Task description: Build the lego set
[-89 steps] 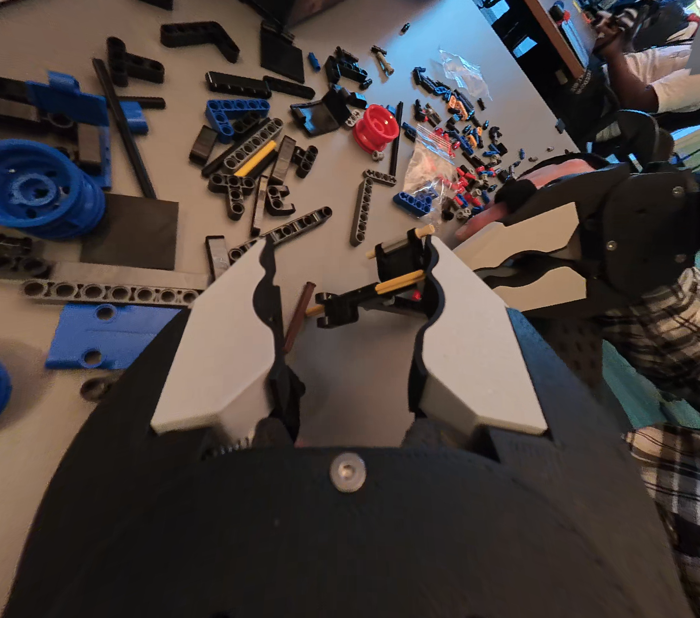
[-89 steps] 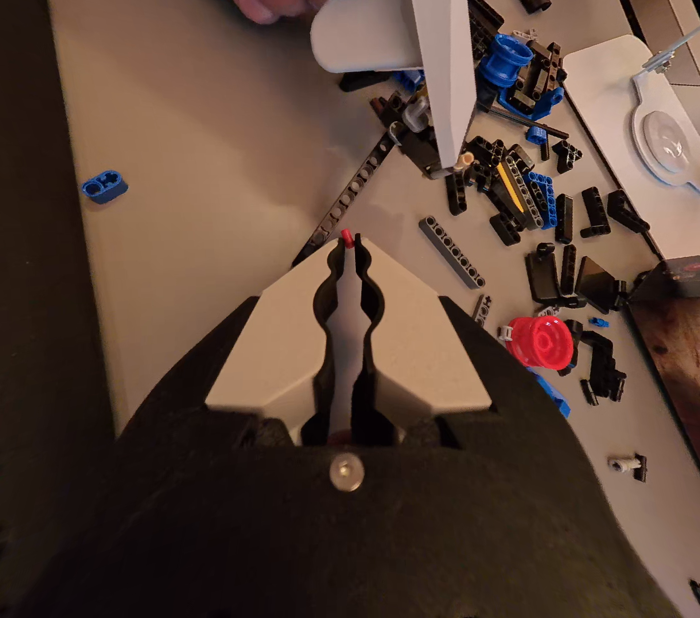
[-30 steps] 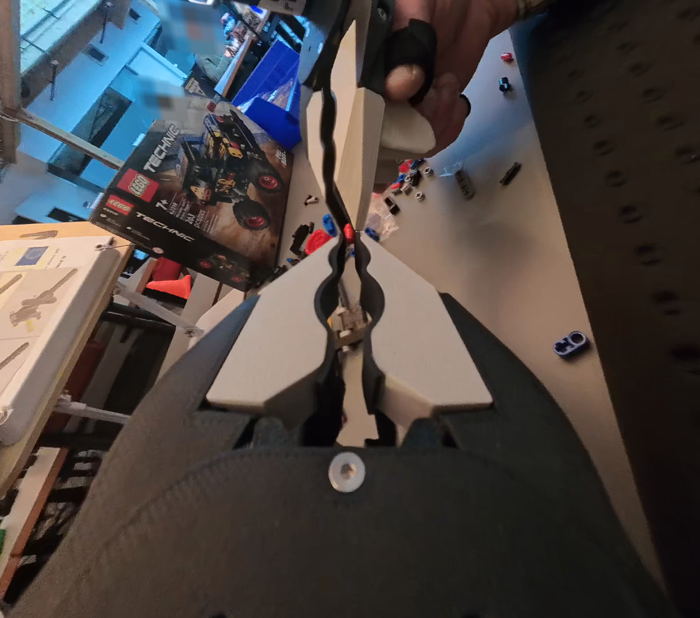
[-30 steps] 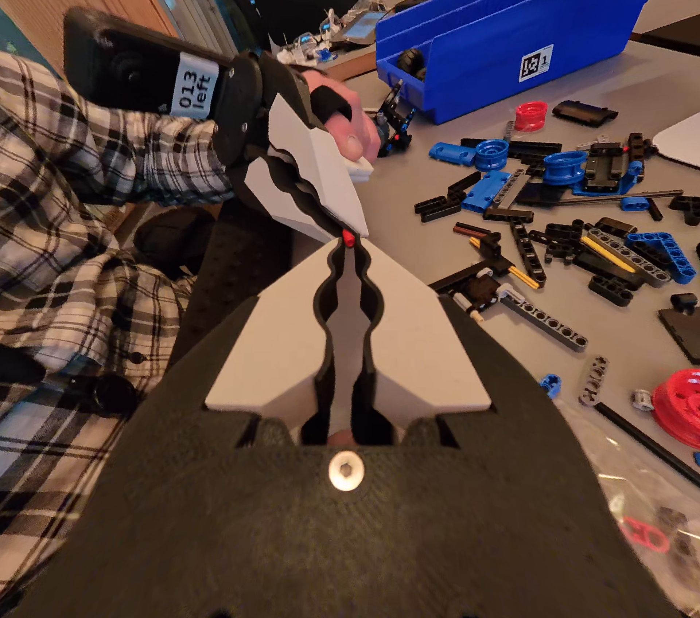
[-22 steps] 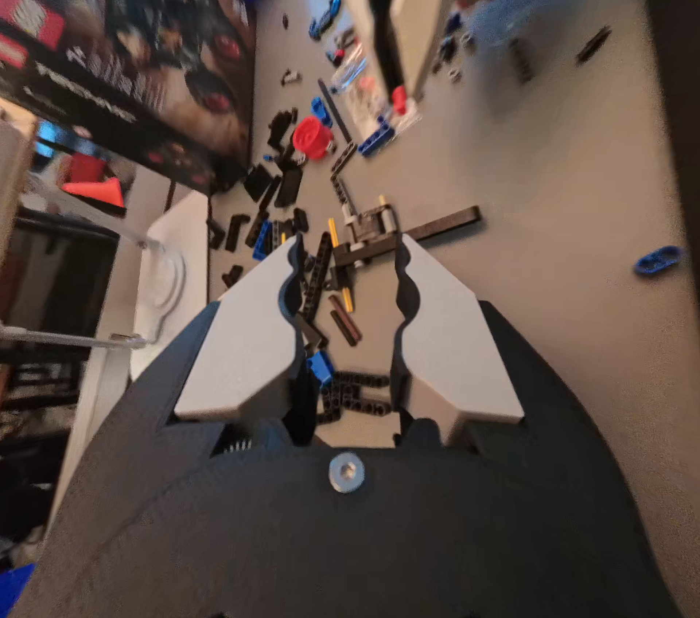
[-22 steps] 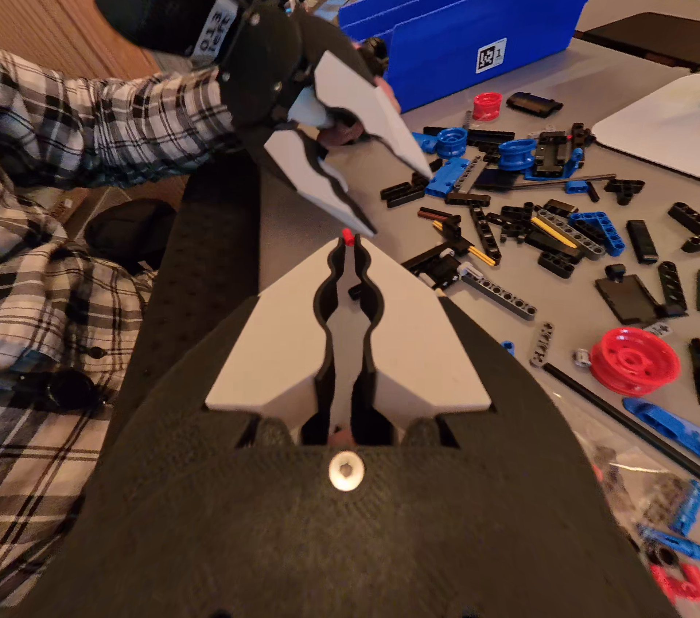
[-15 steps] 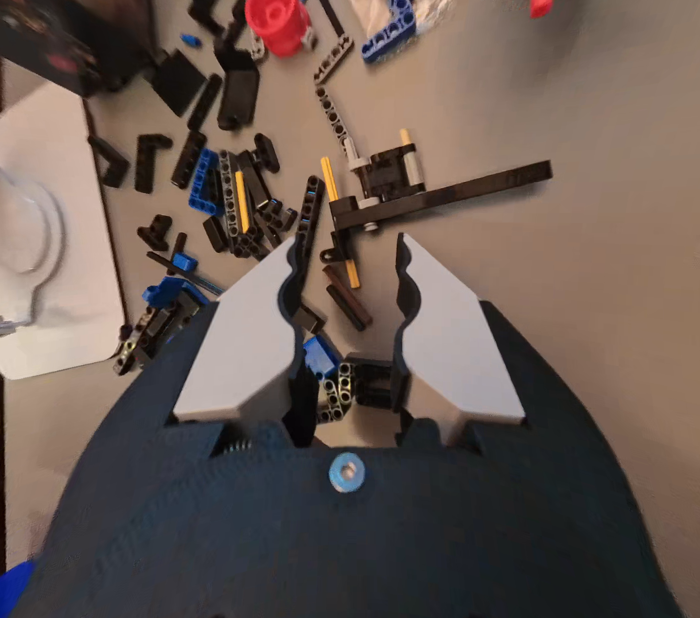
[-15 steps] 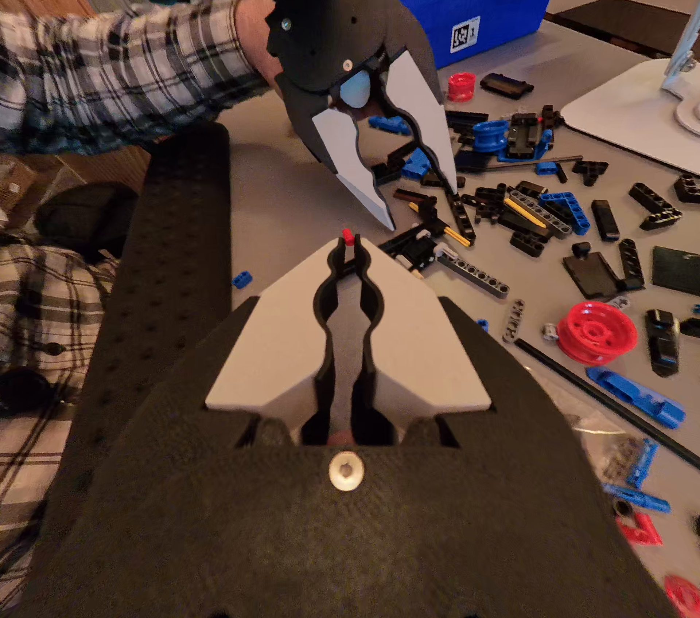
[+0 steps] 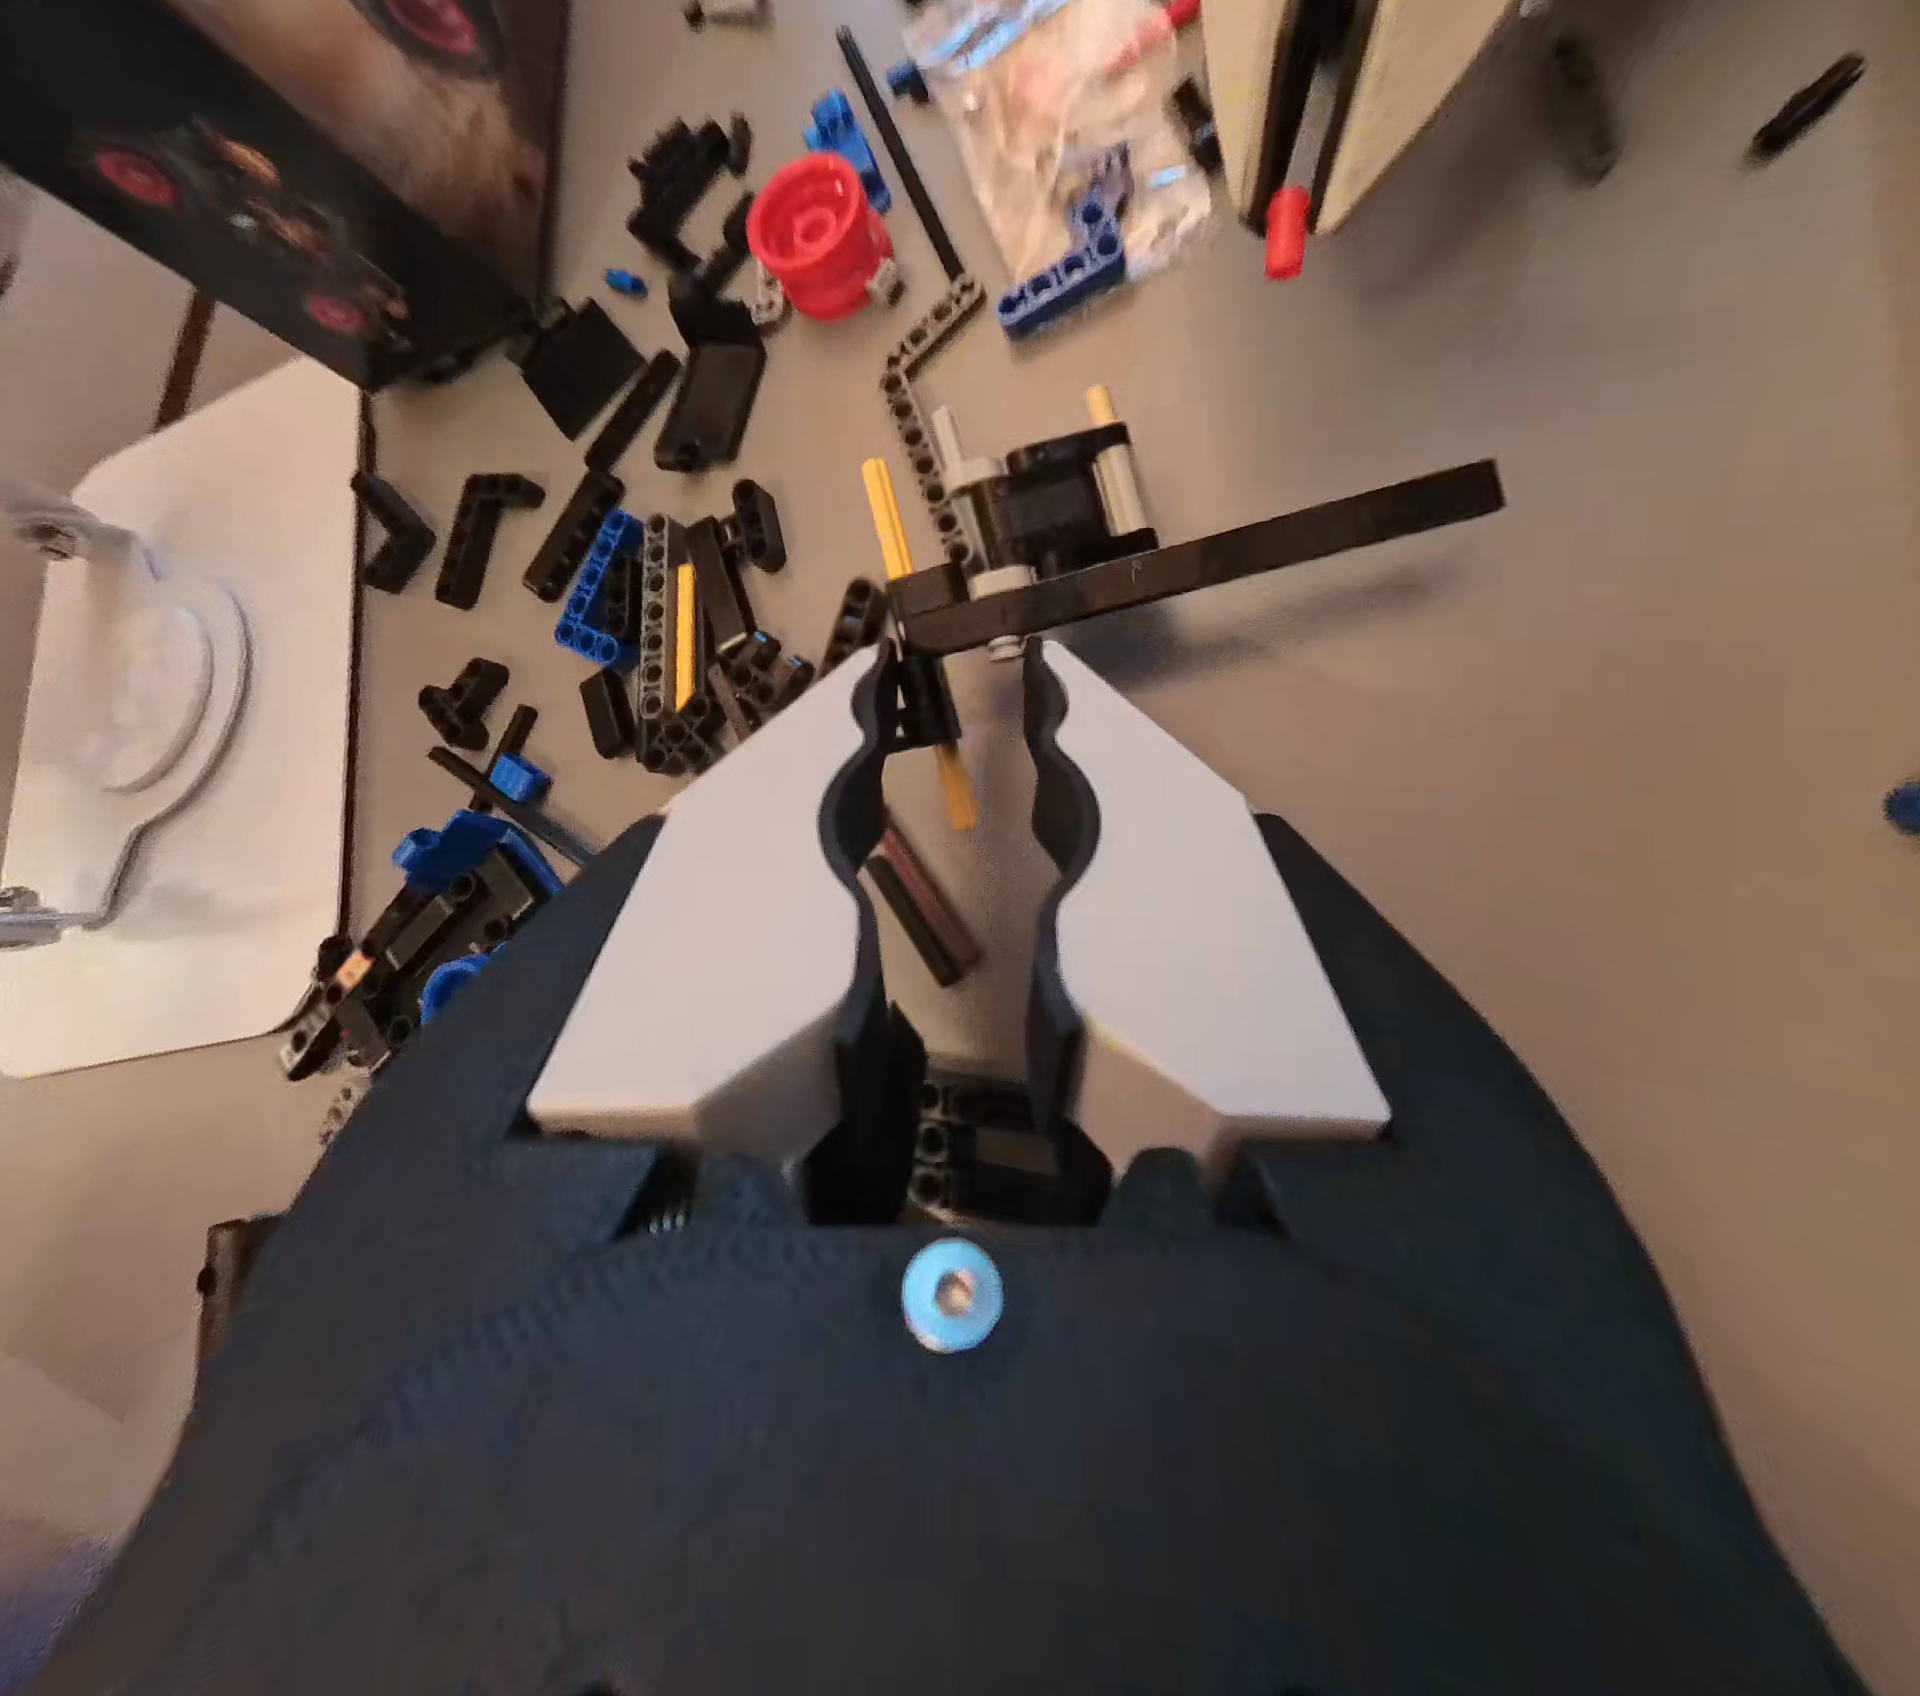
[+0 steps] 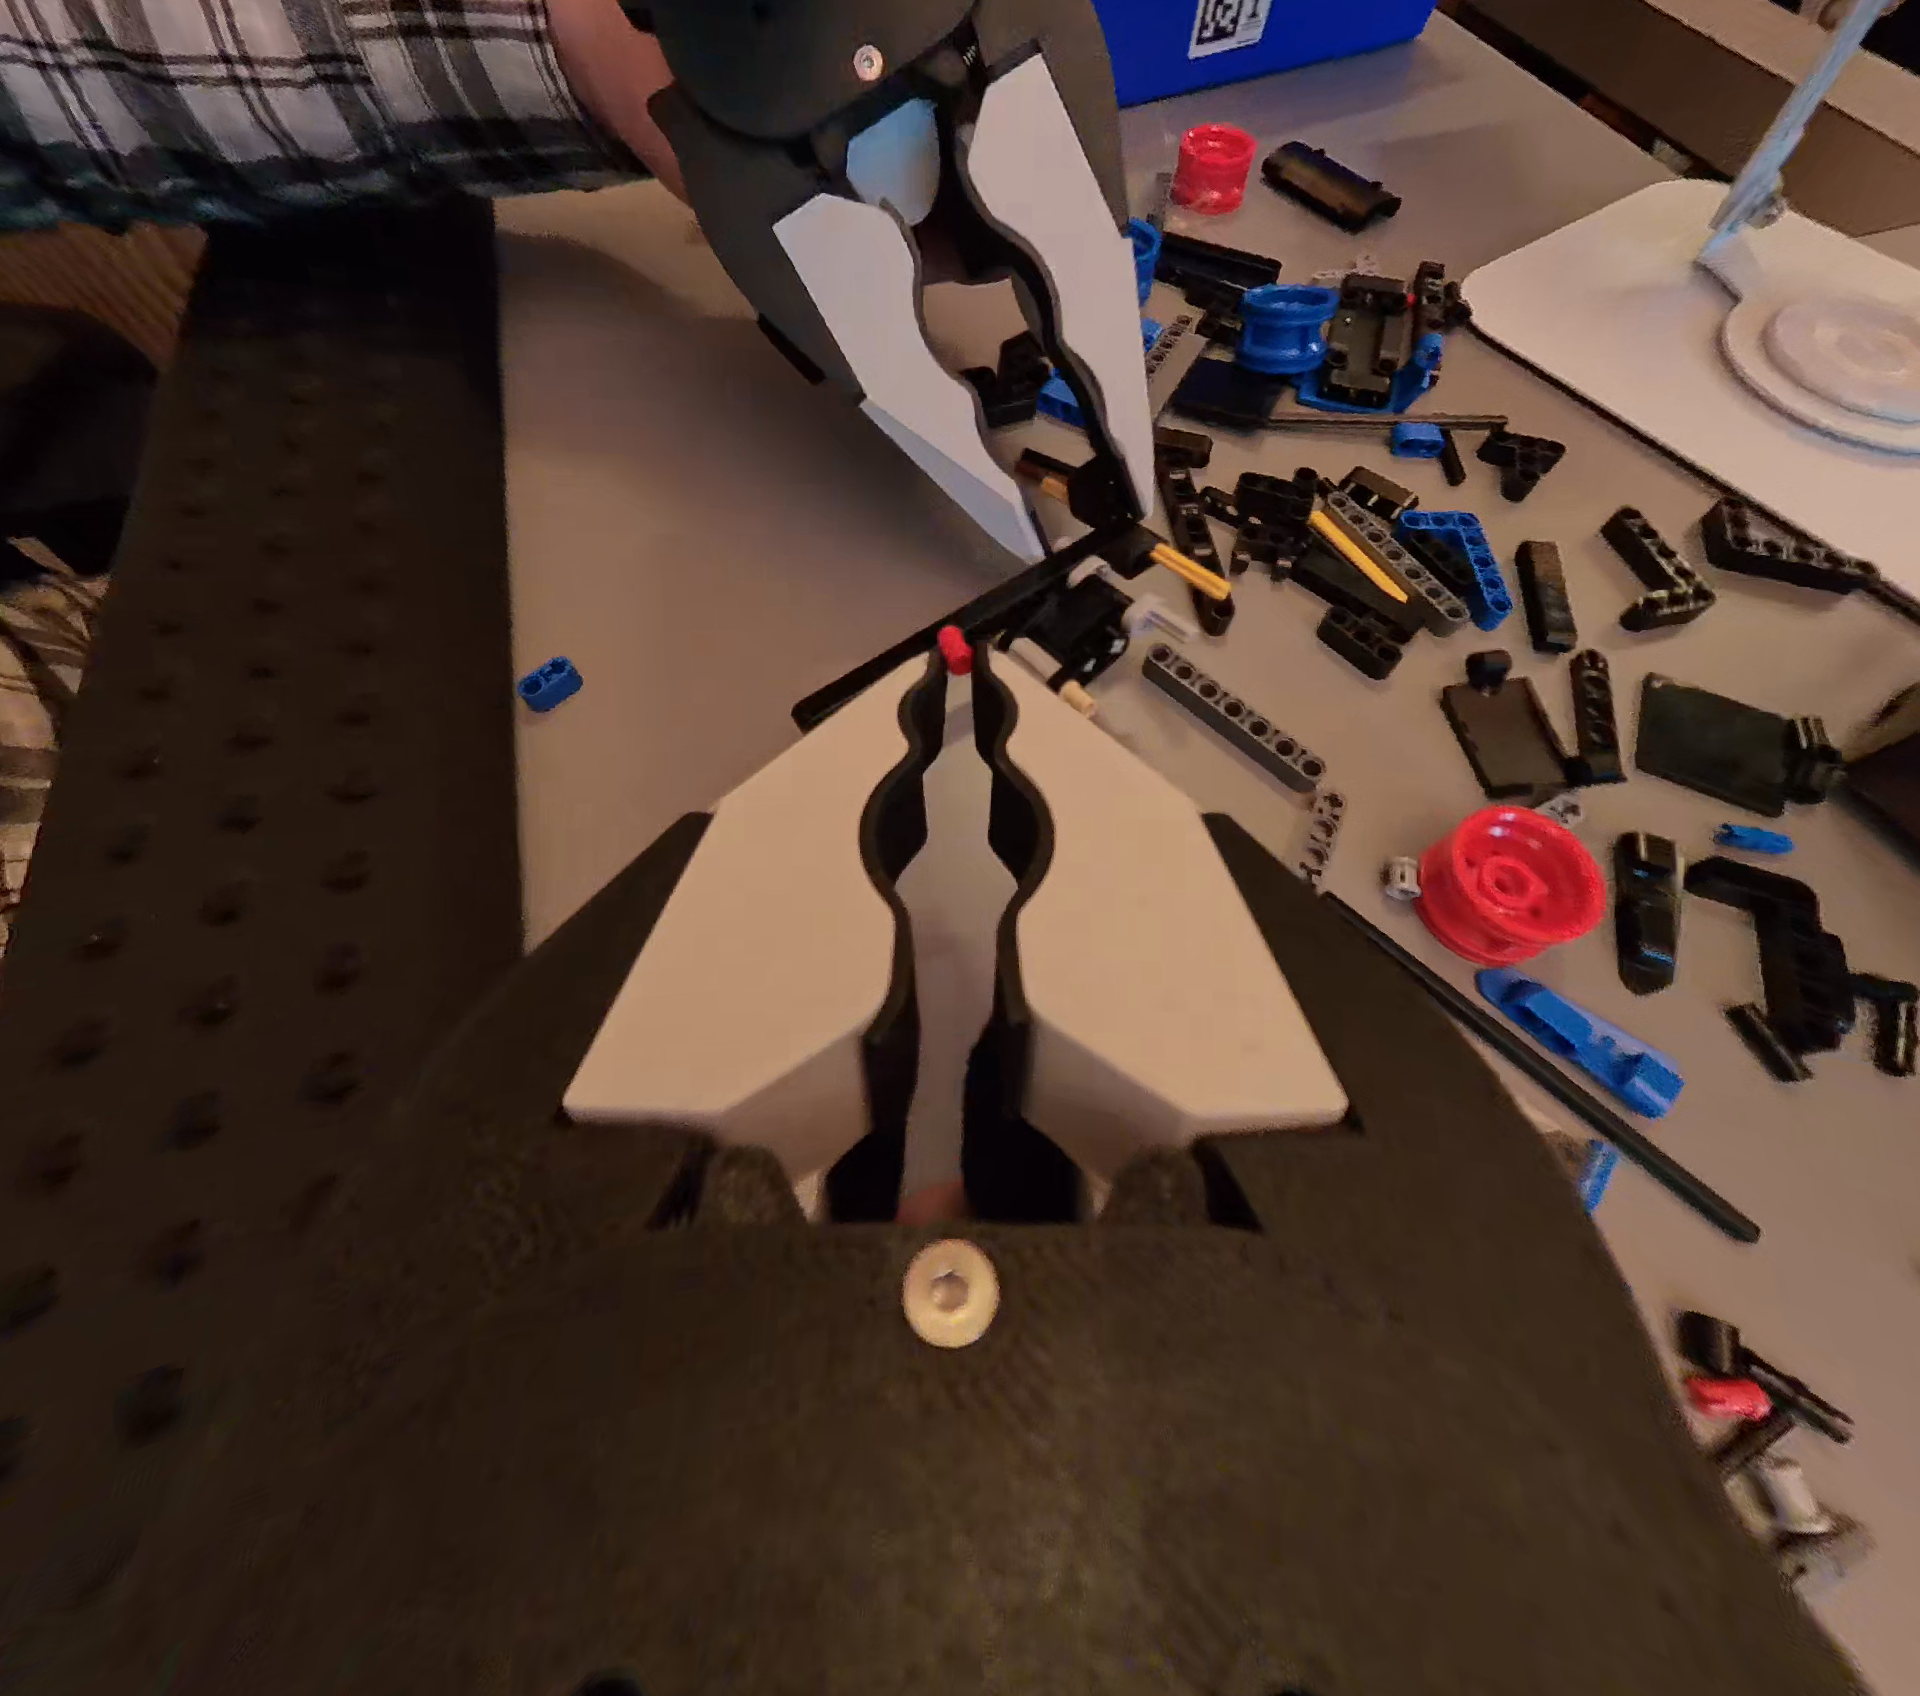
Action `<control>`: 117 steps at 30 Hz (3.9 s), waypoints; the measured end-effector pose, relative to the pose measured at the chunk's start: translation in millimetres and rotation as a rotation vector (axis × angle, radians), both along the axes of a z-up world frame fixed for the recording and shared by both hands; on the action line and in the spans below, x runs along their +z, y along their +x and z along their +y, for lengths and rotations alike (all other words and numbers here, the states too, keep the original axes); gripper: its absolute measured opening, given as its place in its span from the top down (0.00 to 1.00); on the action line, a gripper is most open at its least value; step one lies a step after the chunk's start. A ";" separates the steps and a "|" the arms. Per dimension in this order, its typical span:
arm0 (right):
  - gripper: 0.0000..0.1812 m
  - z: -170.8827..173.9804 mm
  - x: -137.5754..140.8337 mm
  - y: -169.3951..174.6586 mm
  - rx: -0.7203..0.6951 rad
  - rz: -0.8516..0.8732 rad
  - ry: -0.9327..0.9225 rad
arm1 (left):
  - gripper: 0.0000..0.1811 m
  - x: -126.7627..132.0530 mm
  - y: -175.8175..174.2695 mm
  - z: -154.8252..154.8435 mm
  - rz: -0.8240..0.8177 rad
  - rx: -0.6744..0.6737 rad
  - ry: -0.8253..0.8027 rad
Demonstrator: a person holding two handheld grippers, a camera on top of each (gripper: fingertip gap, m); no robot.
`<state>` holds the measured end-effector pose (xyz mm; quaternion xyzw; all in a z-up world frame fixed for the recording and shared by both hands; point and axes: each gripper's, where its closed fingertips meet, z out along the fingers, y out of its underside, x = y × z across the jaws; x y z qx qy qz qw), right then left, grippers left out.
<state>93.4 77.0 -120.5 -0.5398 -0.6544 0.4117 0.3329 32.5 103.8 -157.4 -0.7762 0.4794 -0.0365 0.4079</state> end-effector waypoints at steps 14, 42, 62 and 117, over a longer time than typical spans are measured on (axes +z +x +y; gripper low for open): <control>0.98 -14.3 35.3 -5.3 0.022 0.059 0.115 | 0.88 82.5 24.2 -37.8 -0.516 -0.045 0.212; 0.98 -75.8 107.9 12.6 0.293 0.244 0.172 | 0.88 104.6 19.7 -48.7 -0.638 -0.083 0.274; 0.98 -77.0 104.3 1.7 0.269 0.233 0.206 | 0.88 106.4 20.4 -51.4 -0.617 -0.094 0.293; 0.98 -53.0 34.6 -9.2 0.227 0.018 0.446 | 0.88 56.8 29.5 -45.2 -0.331 -0.094 0.216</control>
